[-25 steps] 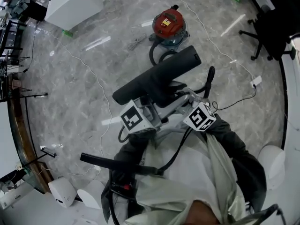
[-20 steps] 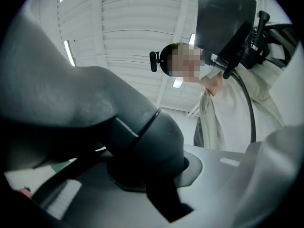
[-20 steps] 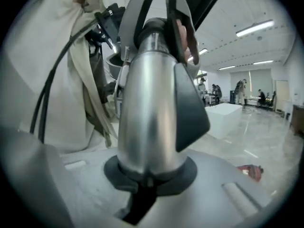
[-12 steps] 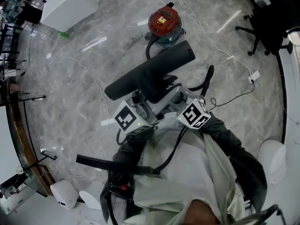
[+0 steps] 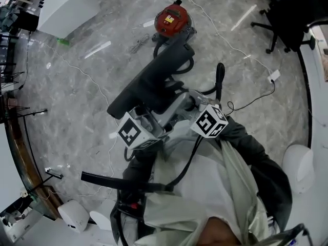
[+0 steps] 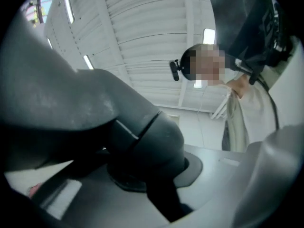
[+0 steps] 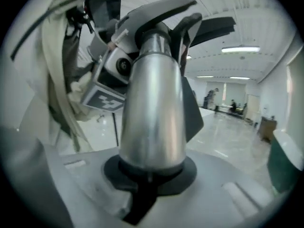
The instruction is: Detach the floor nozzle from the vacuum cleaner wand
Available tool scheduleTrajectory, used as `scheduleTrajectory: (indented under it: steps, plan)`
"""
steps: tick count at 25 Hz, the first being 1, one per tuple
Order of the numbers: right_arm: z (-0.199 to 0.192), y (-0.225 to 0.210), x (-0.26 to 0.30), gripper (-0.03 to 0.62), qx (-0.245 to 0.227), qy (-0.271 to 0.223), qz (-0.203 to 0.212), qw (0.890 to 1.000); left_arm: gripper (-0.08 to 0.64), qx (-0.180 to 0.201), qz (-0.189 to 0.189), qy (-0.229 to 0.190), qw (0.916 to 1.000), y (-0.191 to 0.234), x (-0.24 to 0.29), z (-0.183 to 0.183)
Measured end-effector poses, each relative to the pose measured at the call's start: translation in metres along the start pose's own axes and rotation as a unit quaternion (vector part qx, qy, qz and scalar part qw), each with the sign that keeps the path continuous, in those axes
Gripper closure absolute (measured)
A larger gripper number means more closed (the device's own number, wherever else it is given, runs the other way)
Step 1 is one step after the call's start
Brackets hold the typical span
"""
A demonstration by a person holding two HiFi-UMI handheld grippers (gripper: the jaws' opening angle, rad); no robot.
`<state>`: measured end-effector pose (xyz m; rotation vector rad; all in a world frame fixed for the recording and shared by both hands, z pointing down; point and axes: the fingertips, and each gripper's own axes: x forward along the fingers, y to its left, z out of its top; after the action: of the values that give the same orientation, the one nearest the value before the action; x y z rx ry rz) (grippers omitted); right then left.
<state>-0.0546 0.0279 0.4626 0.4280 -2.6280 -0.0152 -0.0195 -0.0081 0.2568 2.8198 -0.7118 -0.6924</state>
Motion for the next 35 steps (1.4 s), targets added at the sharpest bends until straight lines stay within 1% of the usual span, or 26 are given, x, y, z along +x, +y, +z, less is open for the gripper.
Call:
scheduleTrajectory:
  steps: [2, 4, 5, 6, 7, 8, 10, 11, 13, 14, 15, 16, 17, 19, 21, 22, 24, 25, 26, 27, 28, 29, 30, 32, 33, 35]
  plan:
    - [0.001, 0.024, -0.009, 0.549, -0.003, -0.01, 0.105, 0.994, 0.485, 0.004, -0.066, 0.004, 0.9978, -0.024, -0.004, -0.002]
    - [0.004, 0.042, -0.019, 0.549, -0.003, -0.021, 0.192, 0.981, 0.485, 0.006, -0.123, 0.013, 0.9923, -0.044, -0.005, -0.005]
    - [0.005, 0.047, -0.022, 0.551, 0.0, -0.027, 0.218, 0.976, 0.485, 0.005, -0.136, 0.017, 0.9905, -0.047, -0.004, -0.006]
    - [0.006, 0.047, -0.021, 0.552, 0.003, -0.03, 0.224, 0.974, 0.485, 0.002, -0.134, 0.018, 0.9908, -0.045, -0.004, -0.007]
    - [0.007, 0.043, -0.017, 0.554, 0.006, -0.03, 0.207, 0.978, 0.486, -0.001, -0.12, 0.017, 0.9926, -0.038, -0.003, -0.007]
    - [0.007, 0.034, -0.011, 0.554, 0.007, -0.026, 0.172, 0.985, 0.486, -0.003, -0.098, 0.013, 0.9951, -0.03, -0.002, -0.004]
    - [0.01, 0.016, -0.001, 0.554, 0.008, -0.018, 0.07, 0.997, 0.486, -0.001, -0.048, -0.002, 0.9988, -0.016, 0.0, 0.006]
    - [0.011, 0.007, 0.002, 0.555, 0.009, -0.016, 0.012, 1.0, 0.486, 0.0, -0.021, -0.008, 0.9997, -0.01, 0.002, 0.011]
    - [0.009, -0.01, 0.004, 0.554, 0.016, -0.003, -0.101, 0.995, 0.485, 0.0, 0.035, -0.006, 0.9994, 0.003, 0.002, 0.012]
    - [0.006, -0.016, 0.003, 0.554, 0.019, 0.005, -0.14, 0.99, 0.485, 0.0, 0.057, -0.001, 0.9984, 0.009, 0.0, 0.01]
    - [0.004, -0.018, 0.003, 0.554, 0.021, 0.011, -0.161, 0.987, 0.485, -0.001, 0.071, 0.004, 0.9975, 0.013, -0.001, 0.007]
    - [0.002, -0.018, 0.003, 0.554, 0.021, 0.013, -0.164, 0.986, 0.485, -0.003, 0.072, 0.006, 0.9974, 0.014, -0.002, 0.005]
    - [0.002, -0.016, 0.003, 0.554, 0.021, 0.012, -0.154, 0.988, 0.485, -0.003, 0.063, 0.006, 0.998, 0.012, -0.002, 0.004]
    - [0.002, -0.004, 0.003, 0.552, 0.017, 0.002, -0.097, 0.995, 0.485, -0.004, 0.026, 0.004, 0.9996, 0.002, -0.002, 0.005]
    - [0.003, 0.013, -0.001, 0.552, 0.009, -0.01, 0.0, 1.0, 0.485, -0.003, -0.029, 0.003, 0.9996, -0.015, -0.004, 0.004]
    - [0.003, 0.025, -0.005, 0.552, 0.005, -0.014, 0.057, 0.998, 0.485, -0.003, -0.066, 0.005, 0.9978, -0.027, -0.007, 0.002]
    - [0.003, 0.047, -0.016, 0.552, -0.003, -0.022, 0.166, 0.986, 0.485, -0.001, -0.144, 0.007, 0.9895, -0.051, -0.012, -0.001]
    - [0.004, 0.056, -0.021, 0.552, -0.003, -0.026, 0.209, 0.977, 0.485, -0.001, -0.174, 0.008, 0.9848, -0.059, -0.013, -0.002]
    - [0.005, 0.061, -0.024, 0.552, 0.0, -0.028, 0.238, 0.971, 0.485, -0.004, -0.189, 0.01, 0.9819, -0.062, -0.013, -0.003]
    - [0.005, 0.063, -0.024, 0.552, 0.006, -0.027, 0.25, 0.968, 0.485, -0.009, -0.188, 0.012, 0.982, -0.06, -0.013, -0.004]
    - [0.005, 0.06, -0.022, 0.552, 0.013, -0.025, 0.244, 0.969, 0.485, -0.016, -0.174, 0.012, 0.9845, -0.053, -0.012, -0.005]
    - [0.005, 0.054, -0.016, 0.552, 0.02, -0.023, 0.222, 0.975, 0.485, -0.021, -0.153, 0.011, 0.9879, -0.044, -0.01, -0.005]
    - [0.005, 0.046, -0.01, 0.554, 0.025, -0.022, 0.187, 0.982, 0.485, -0.025, -0.133, 0.008, 0.9908, -0.036, -0.009, -0.004]
    - [0.006, 0.027, 0.0, 0.554, 0.027, -0.02, 0.09, 0.995, 0.485, -0.019, -0.095, 0.003, 0.9953, -0.023, -0.004, 0.001]
    - [0.005, 0.017, 0.003, 0.554, 0.028, -0.018, 0.036, 0.999, 0.485, -0.011, -0.072, 0.004, 0.9973, -0.018, -0.001, 0.002]
    - [0.001, 0.0, 0.007, 0.554, 0.034, -0.009, -0.061, 0.998, 0.485, -0.001, -0.01, 0.012, 0.9999, -0.004, 0.001, 0.0]
